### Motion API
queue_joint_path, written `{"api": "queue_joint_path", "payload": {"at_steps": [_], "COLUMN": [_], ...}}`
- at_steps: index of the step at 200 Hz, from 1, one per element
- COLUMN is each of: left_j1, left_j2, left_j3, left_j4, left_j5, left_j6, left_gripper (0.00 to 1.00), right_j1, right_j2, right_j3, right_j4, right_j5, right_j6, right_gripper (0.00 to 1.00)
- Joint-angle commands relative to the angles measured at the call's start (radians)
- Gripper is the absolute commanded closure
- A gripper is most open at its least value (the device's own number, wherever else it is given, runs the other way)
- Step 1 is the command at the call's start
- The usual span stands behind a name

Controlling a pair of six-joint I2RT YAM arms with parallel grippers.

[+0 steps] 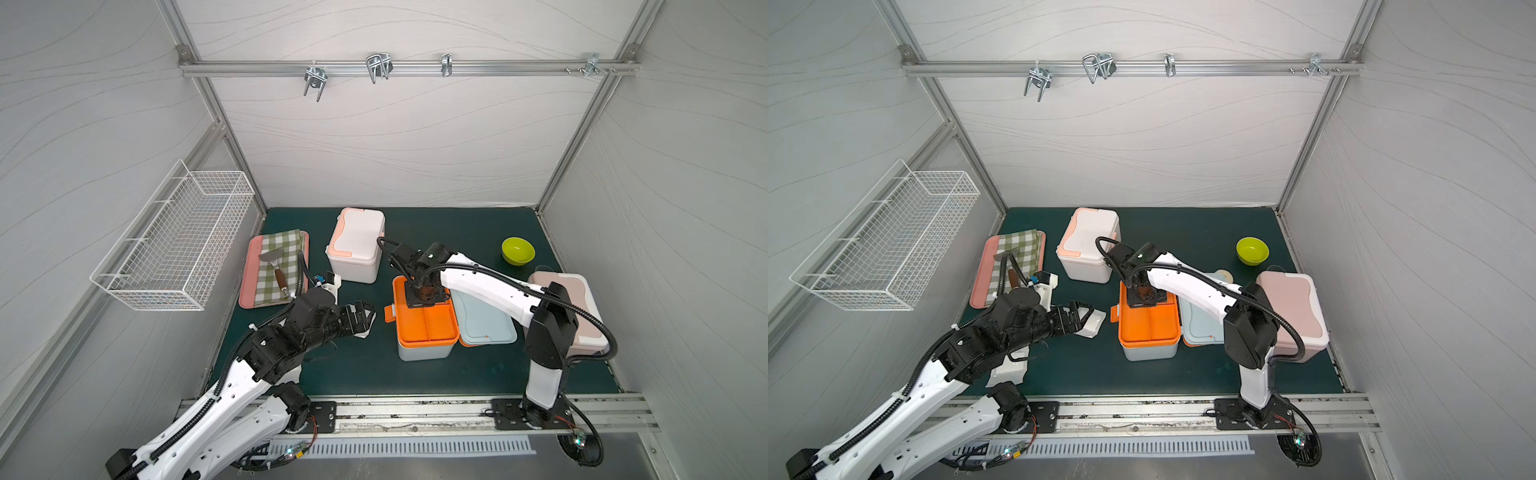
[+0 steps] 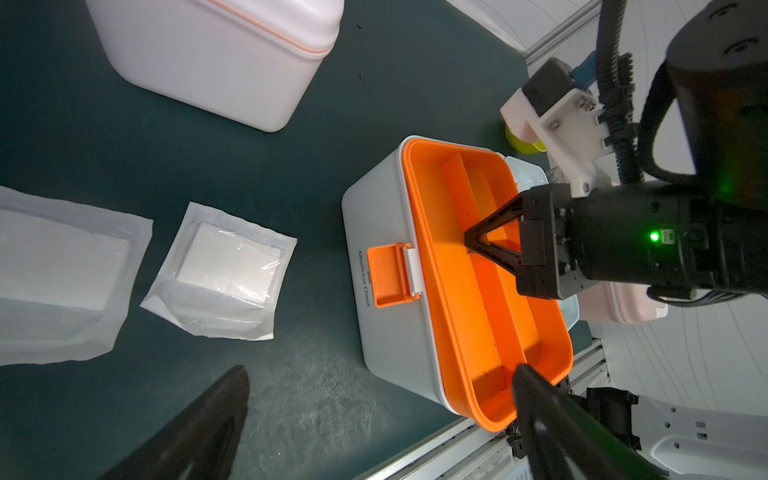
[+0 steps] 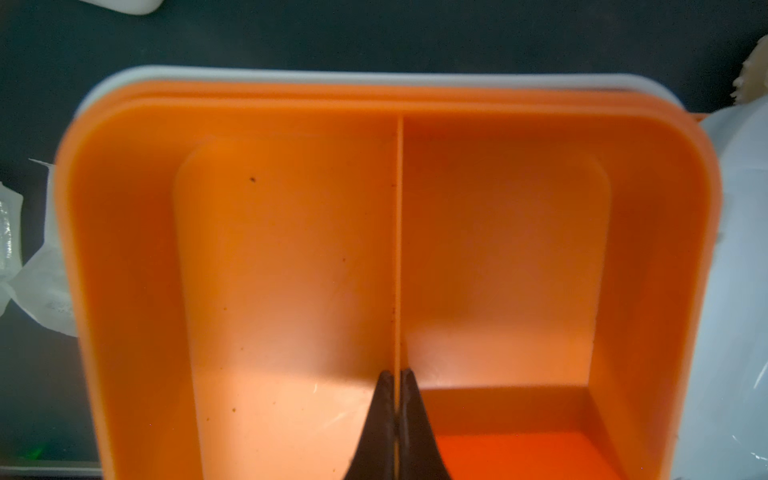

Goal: Open first aid kits and take out gauze
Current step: Place the compartment layer in the first aid kit.

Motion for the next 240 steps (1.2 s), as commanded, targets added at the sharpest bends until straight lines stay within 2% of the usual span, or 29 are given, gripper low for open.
{"api": "queue_joint_path", "payload": {"at_steps": [1,103,149,240], "left_j1": [0.004,0.003,0.004,0.003], "left_j2": [0.019,-0.006,0.019,0.014], "left_j3": [0.032,0.001,-0.016,-0.017], "left_j4": [0.003,0.022,0.059,0.057], "left_j5": [0.009,0.012,0.033,0.031], "left_j6": [-0.011,-0.036,-0.042,-0.040], "left_gripper": [0.02,0.02,0.02,0.02], "right_j1": [0.004,0.024,0.024,0.027], "right_j2": [-0.046,-0.023,-0.056,-0.101], "right_j3": [-0.033,-0.058,-0.101,-0.083], "right_j4": [0.032,0.069,0.090,0.100], "right_j5": [0.075,0.129,0.143,0.215], "right_j6": [0.032,0.035,0.045,0.033], "right_gripper": [1.00,1.00,0.99,0.99]}}
